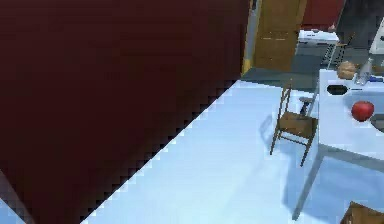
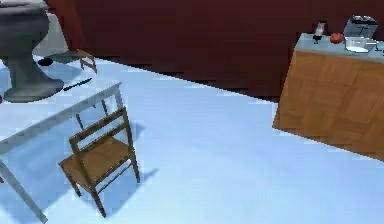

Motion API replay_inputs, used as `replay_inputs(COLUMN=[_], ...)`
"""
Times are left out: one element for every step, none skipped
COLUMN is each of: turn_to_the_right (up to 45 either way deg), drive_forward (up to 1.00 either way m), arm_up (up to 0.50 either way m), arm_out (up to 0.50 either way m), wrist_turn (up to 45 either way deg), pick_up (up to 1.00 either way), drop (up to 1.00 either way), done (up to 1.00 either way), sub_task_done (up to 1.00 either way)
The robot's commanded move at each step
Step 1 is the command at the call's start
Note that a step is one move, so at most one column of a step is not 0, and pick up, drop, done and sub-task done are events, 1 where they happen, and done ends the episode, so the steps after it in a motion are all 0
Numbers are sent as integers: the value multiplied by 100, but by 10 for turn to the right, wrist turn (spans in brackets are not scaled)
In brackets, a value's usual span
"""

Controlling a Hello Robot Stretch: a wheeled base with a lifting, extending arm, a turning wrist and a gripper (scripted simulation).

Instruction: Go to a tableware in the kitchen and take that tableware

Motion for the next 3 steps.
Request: replay_inputs(turn_to_the_right=[450,450,330], drive_forward=[0,0,0], arm_up=[0,0,0], arm_out=[0,0,0], wrist_turn=[0,0,0], pick_up=[0,0,0], drop=[0,0,0], done=[0,0,0], sub_task_done=[0,0,0])
